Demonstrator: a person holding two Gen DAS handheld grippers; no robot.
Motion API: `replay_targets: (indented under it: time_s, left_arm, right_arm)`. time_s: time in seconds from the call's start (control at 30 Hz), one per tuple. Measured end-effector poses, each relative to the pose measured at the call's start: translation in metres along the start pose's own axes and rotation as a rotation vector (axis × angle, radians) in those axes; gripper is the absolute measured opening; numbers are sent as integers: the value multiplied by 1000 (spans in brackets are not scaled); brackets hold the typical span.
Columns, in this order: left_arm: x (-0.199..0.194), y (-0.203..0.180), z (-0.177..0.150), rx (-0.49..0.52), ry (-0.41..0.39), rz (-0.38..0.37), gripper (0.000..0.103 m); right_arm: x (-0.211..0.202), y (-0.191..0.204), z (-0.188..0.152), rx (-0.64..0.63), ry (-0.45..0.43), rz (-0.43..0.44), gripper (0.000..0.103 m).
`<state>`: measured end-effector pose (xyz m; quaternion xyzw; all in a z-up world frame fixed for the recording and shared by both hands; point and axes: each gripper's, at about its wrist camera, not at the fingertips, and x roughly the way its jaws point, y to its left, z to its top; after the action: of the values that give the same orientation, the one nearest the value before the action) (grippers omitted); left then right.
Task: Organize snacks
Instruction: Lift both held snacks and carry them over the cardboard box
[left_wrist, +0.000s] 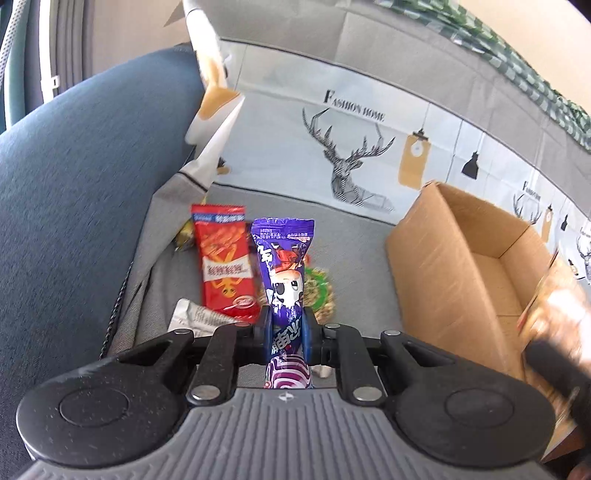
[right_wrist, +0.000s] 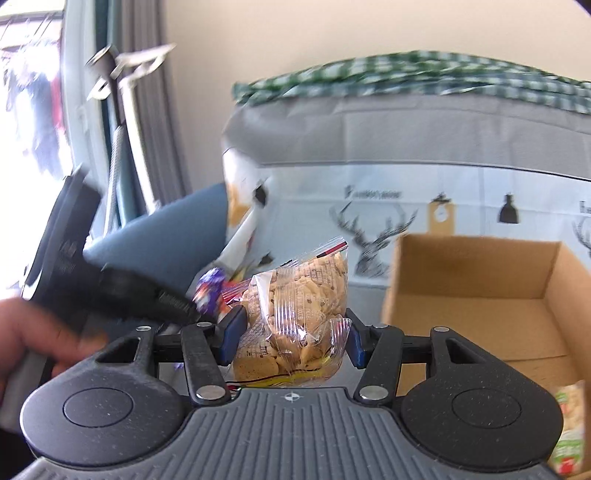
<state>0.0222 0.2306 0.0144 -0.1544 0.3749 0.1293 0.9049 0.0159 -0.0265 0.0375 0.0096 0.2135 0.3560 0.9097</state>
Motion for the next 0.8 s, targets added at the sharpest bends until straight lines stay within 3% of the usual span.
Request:
replay_targets:
  time_s: [0.5,0.63,0.8]
  left_arm:
    - [-18,-50,10,43,-119,-63,16]
    - [-17,-67,12,60,-146,-88,16]
    - [-12,-91,14,81,-160,-135,16]
  right_arm:
    - [-33,-105,75,46,-144,-166,57]
    - [-35,-137,67,94,-148,-220,56]
    - [-35,-159,44,158,-90,-251,56]
